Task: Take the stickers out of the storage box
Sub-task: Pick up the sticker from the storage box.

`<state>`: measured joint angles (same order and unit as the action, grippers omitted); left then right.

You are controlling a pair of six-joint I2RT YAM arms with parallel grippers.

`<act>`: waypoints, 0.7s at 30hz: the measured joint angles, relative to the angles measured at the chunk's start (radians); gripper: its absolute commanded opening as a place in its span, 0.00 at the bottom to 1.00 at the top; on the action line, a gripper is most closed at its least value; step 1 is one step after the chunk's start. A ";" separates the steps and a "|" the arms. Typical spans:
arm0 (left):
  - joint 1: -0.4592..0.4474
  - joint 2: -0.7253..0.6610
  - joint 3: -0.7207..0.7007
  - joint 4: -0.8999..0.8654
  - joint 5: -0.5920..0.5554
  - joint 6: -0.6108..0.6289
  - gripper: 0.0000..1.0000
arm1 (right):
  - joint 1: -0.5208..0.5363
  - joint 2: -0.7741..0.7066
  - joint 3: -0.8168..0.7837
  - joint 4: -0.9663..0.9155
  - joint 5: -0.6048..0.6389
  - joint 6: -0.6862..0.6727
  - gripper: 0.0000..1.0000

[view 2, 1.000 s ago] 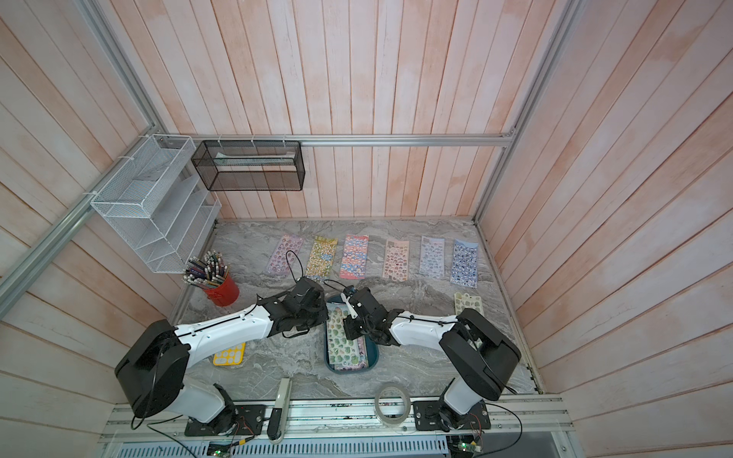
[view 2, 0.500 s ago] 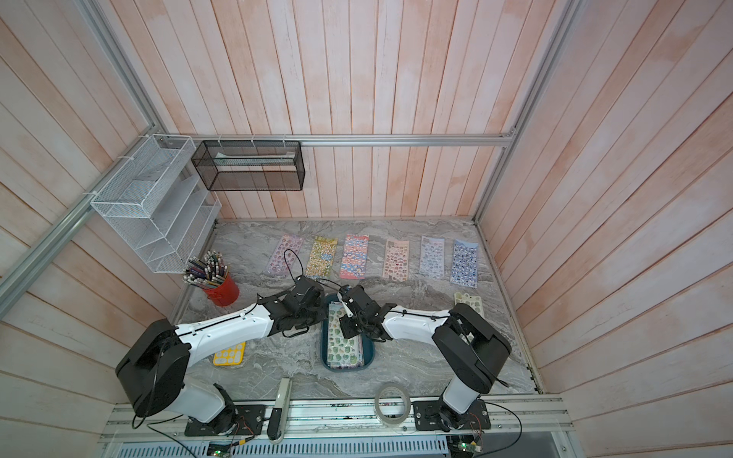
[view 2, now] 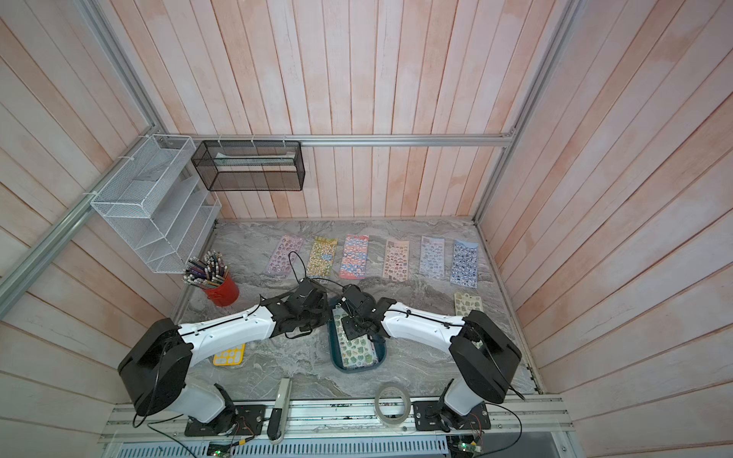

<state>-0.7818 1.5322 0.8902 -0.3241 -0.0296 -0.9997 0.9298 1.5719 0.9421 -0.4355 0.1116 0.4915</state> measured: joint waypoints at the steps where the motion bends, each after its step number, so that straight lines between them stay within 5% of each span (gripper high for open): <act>1: 0.000 0.000 0.000 0.000 0.000 0.000 0.00 | 0.000 0.005 -0.002 -0.011 0.011 0.011 0.00; 8: 0.000 -0.002 -0.008 0.011 0.000 -0.010 0.00 | 0.000 0.066 -0.026 0.005 0.020 0.071 0.00; 19: -0.003 -0.003 -0.016 0.026 -0.008 -0.018 0.00 | -0.010 0.115 -0.054 0.261 -0.265 0.084 0.00; 21: -0.003 -0.003 -0.015 0.026 -0.013 -0.018 0.08 | -0.014 0.130 -0.052 0.286 -0.290 0.085 0.00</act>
<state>-0.7845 1.5295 0.8753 -0.2985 -0.0422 -1.0176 0.9154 1.7020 0.8898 -0.1493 -0.1787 0.5766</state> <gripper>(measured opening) 0.098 0.043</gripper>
